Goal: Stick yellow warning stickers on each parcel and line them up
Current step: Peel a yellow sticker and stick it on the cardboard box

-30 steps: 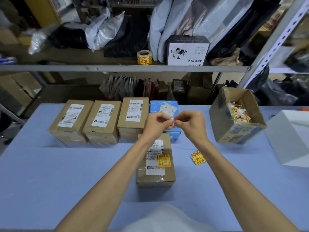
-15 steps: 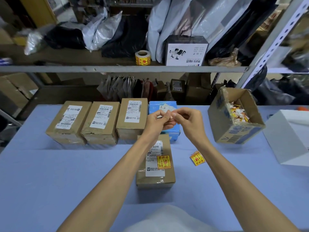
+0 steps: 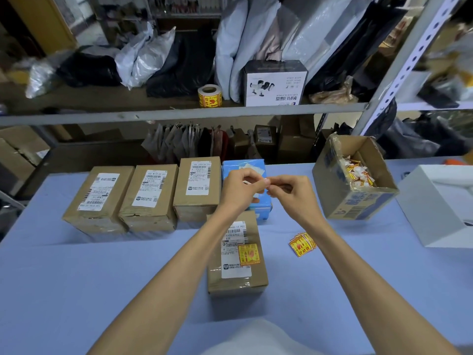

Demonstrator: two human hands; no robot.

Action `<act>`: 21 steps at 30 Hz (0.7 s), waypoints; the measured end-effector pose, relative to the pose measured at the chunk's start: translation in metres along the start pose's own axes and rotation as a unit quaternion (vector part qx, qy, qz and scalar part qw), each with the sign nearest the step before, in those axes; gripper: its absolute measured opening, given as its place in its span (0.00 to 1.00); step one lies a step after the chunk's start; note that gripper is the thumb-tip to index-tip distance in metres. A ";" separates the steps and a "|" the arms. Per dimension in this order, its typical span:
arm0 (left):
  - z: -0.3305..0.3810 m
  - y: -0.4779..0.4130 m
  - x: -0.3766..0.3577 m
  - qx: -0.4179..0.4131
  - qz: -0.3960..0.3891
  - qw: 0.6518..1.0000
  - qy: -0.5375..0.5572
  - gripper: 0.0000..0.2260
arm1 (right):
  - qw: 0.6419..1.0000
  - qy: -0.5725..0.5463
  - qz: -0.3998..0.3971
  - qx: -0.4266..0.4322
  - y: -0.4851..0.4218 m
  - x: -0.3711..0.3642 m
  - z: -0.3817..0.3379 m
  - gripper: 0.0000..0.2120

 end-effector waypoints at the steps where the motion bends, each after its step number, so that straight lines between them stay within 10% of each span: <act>1: 0.002 -0.002 -0.001 0.002 -0.011 1.000 -0.006 0.05 | 1.000 0.003 -0.001 0.004 0.003 0.003 0.000 0.09; 21: 0.066 -0.020 -0.122 -0.161 -0.079 0.964 -0.194 0.05 | 0.971 0.123 0.203 0.027 0.028 0.110 0.014 0.06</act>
Point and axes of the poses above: each hand's wrist, its own y-axis away from the middle knuckle, its own x-axis out of the back of the hand, z = x × y, the point moved 3 cm from there along -y, towards the middle knuckle, and after that the axes turned 12 degrees about -y, right-handed, at the moved point
